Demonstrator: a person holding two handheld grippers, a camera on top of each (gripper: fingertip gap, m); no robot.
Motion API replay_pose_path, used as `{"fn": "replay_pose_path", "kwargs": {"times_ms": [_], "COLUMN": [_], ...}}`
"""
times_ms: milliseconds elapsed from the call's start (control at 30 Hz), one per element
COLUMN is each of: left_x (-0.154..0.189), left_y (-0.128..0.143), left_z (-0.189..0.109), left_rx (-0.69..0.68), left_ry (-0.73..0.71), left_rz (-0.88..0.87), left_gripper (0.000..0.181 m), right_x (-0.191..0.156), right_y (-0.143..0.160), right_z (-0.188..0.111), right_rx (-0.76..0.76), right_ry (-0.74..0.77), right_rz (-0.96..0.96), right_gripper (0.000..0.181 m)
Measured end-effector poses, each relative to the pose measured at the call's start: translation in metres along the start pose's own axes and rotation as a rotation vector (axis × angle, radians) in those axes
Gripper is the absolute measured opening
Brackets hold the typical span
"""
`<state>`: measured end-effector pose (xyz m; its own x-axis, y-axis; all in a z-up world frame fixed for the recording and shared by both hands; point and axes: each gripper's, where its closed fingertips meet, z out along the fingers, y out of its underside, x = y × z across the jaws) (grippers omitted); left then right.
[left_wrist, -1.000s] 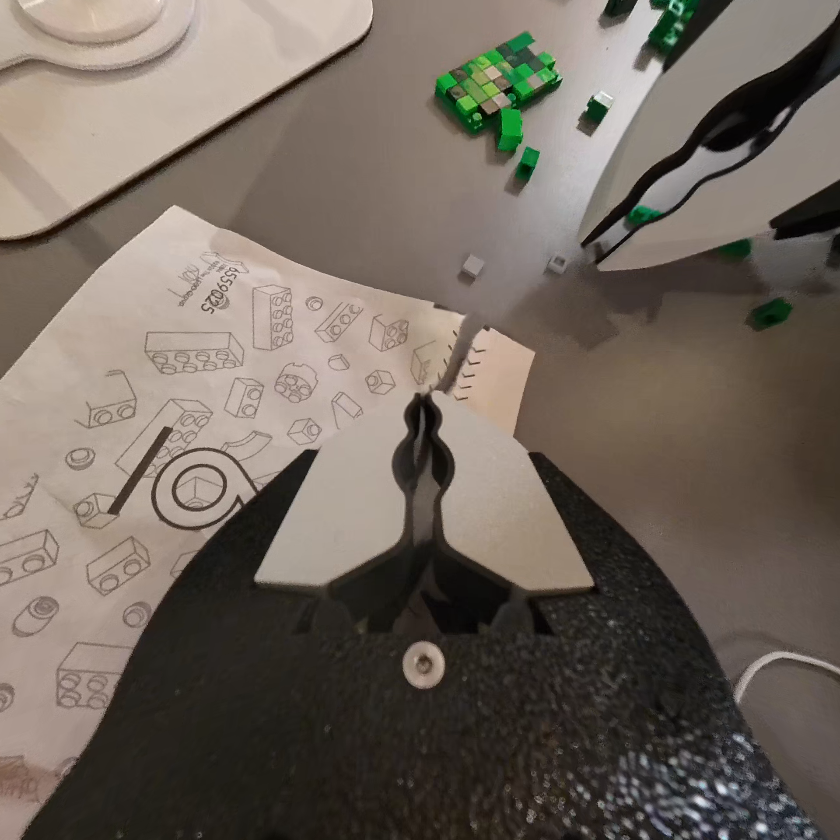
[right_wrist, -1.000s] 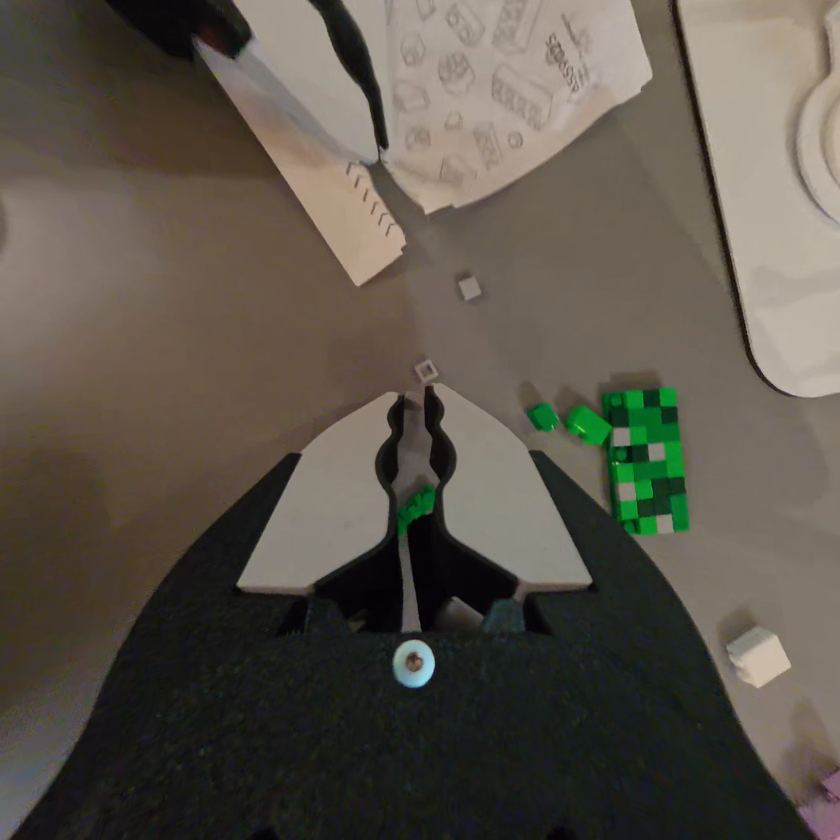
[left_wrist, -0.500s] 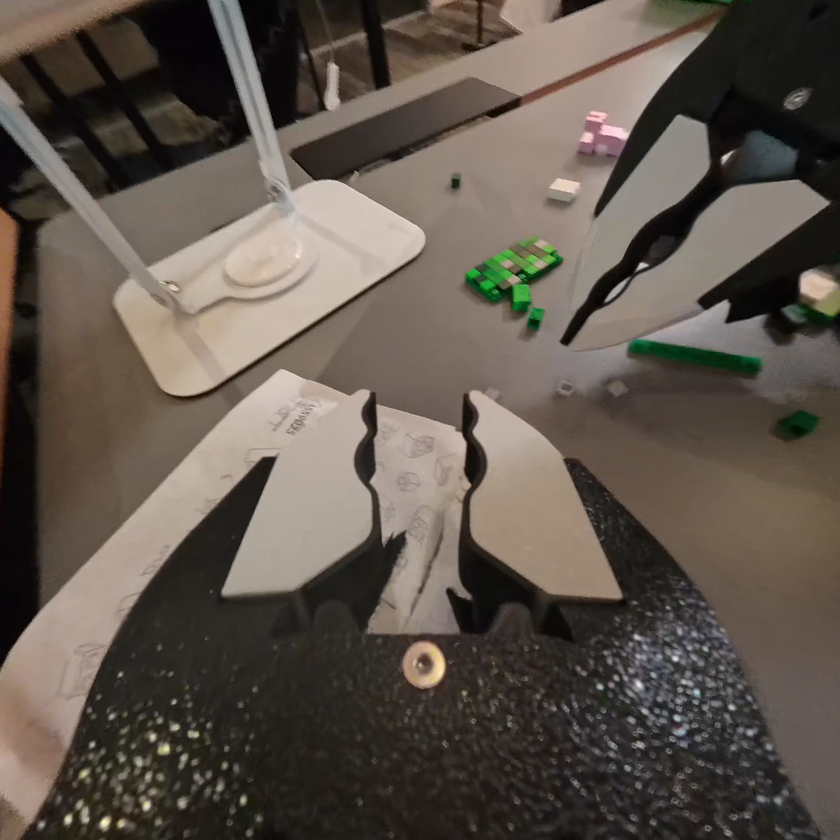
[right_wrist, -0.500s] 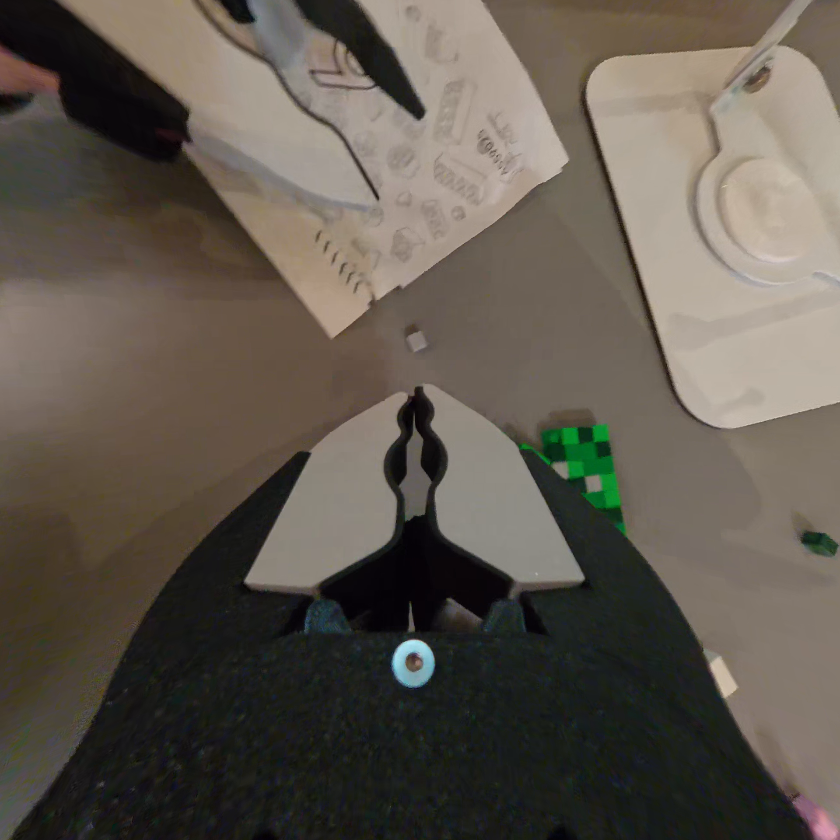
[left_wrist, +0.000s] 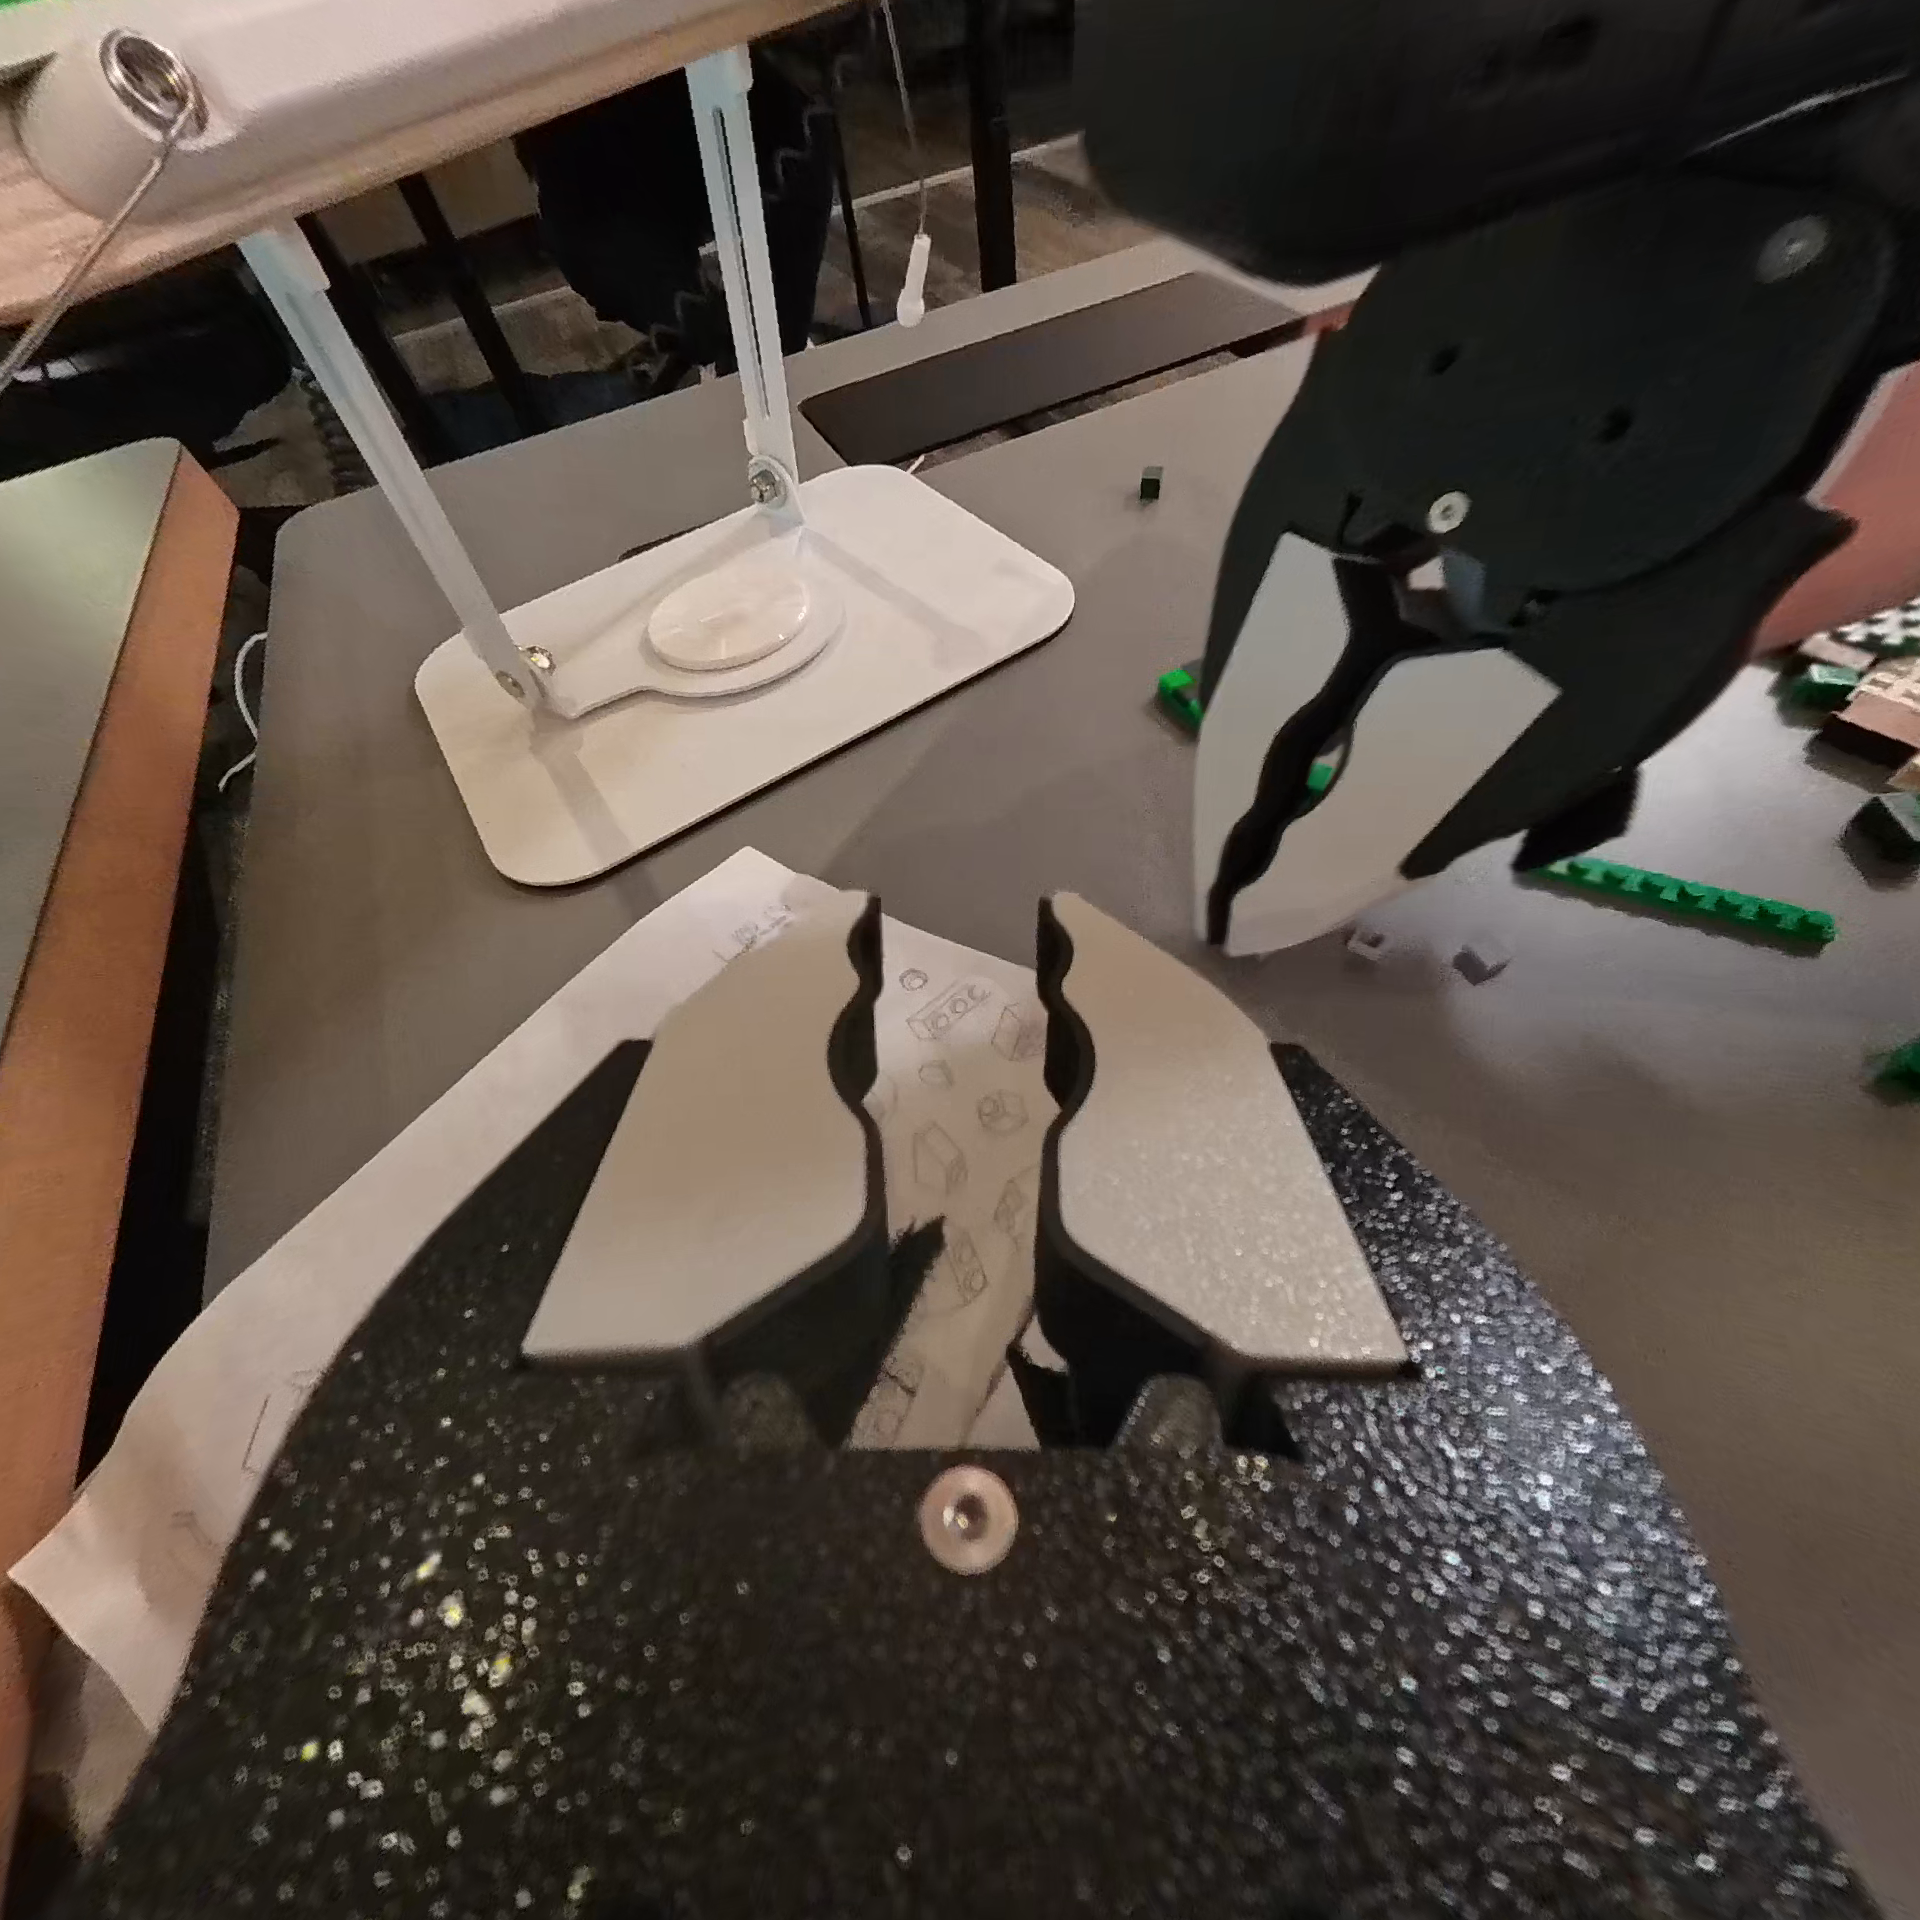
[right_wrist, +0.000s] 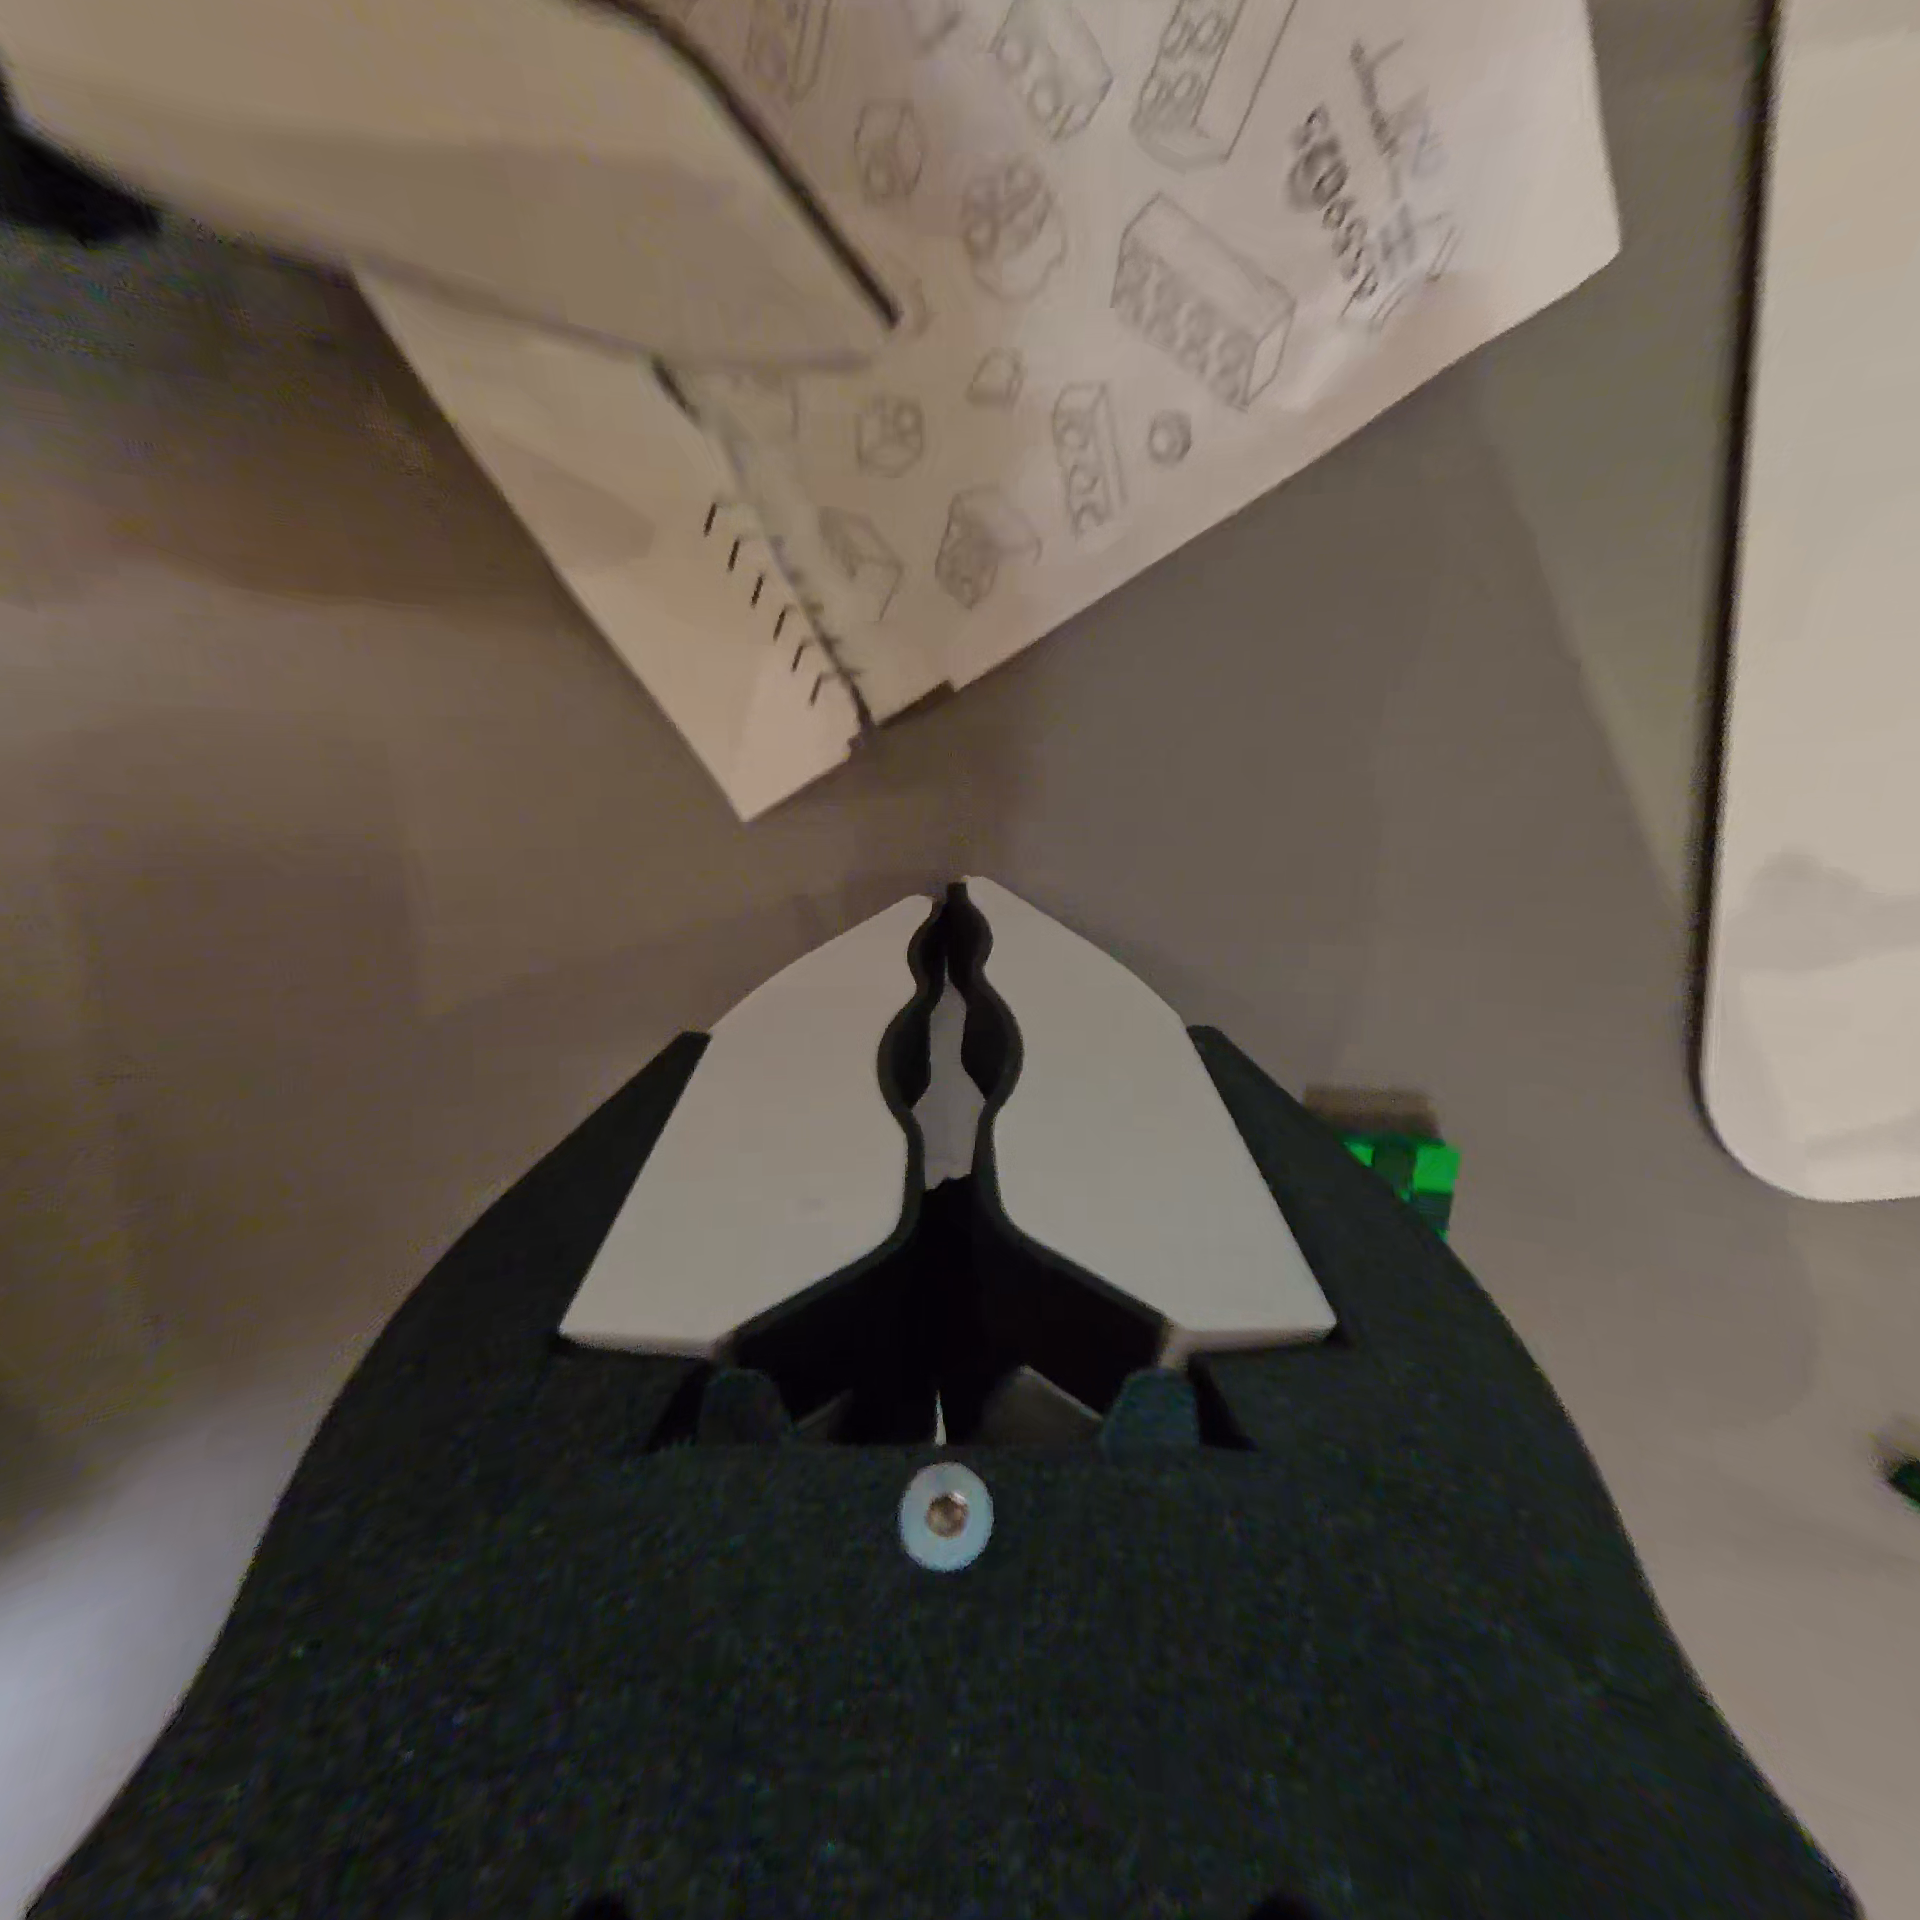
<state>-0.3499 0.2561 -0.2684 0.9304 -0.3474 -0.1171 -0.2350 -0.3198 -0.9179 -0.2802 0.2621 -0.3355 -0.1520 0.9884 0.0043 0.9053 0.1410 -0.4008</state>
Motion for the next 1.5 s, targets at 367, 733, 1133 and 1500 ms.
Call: {"fn": "replay_pose_path", "kwargs": {"times_ms": [367, 733, 1133, 1500], "left_x": [0.026, 0.046, 0.043, 0.050], "left_y": [-0.003, -0.008, -0.018, -0.005], "left_z": [0.006, 0.009, 0.005, 0.017], "left_rx": [-0.009, 0.050, 0.156, 0.089], "left_ry": [0.076, 0.177, 0.155, 0.166], "left_rz": [0.060, -0.002, -0.020, 0.000], "left_gripper": [0.024, 0.004, 0.000, 0.000], "right_x": [-0.007, -0.046, -0.020, -0.022], "right_y": [0.038, 0.172, 0.229, 0.222], "right_z": [-0.098, -0.171, -0.204, -0.197], "right_rx": [0.318, 0.745, 0.928, 0.894], "right_ry": [0.129, 0.533, 0.996, 0.970], "right_rz": [0.146, 0.307, 0.492, 0.449], "right_gripper": [0.000, 0.009, 0.009, 0.007]}}
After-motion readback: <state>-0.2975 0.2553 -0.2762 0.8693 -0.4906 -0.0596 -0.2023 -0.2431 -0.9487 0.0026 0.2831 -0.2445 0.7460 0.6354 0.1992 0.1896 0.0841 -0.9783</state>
